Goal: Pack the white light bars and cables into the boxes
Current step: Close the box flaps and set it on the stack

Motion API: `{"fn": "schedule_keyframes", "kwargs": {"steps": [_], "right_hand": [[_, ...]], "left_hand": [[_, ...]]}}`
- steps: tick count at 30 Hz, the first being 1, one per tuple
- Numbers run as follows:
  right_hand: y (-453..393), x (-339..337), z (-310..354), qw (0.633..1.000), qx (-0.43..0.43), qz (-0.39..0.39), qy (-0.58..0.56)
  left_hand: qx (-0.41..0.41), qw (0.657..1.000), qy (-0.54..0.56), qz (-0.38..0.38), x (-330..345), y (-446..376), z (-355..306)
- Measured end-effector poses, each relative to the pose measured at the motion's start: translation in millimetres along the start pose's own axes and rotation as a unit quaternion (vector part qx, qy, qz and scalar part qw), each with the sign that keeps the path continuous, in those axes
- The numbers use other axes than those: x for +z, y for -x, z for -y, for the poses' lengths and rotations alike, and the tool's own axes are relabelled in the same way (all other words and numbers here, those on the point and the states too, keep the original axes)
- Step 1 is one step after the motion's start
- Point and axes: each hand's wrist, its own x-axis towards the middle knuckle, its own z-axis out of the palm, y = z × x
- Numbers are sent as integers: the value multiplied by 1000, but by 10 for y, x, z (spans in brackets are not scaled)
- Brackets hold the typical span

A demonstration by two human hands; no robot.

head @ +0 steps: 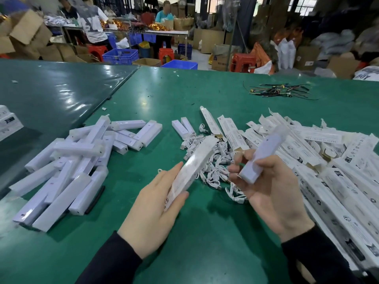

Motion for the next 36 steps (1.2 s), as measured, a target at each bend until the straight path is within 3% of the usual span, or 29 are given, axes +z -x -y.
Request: {"fn": "schedule_keyframes", "kwargs": {"steps": [2,6,10,12,16,22,29,32,34,36], "right_hand": [[29,7,13,1000,4,15,3],[40,20,-44,992,27,0,125],[47,82,-118,982,-42,-38,182],[49,96,-115,979,-75,-58,182],[107,157,-95,978,-128,-18,164],[134,220,-123,984,-87,-23,155],[107,192,-87,988,-90,-19,124],[84,125,3,989,-63,-22,130],[74,89,56,989,-61,-34,134],[76,69,87,992,-70,-48,89]], "left_hand": [[-11,998,58,-20,-30,-6,17],[-19,997,79,-14,-33,-4,4],[-24,993,118,18,10,-12,-51],[-19,989,136,52,22,-7,-43],[-11,987,134,90,31,9,-29],[-21,979,145,142,21,31,-28],[-31,978,182,95,-16,12,-89],[-36,974,192,117,-17,24,-84],[-55,958,223,171,-9,33,-99],[-103,902,334,253,0,40,-124]]}}
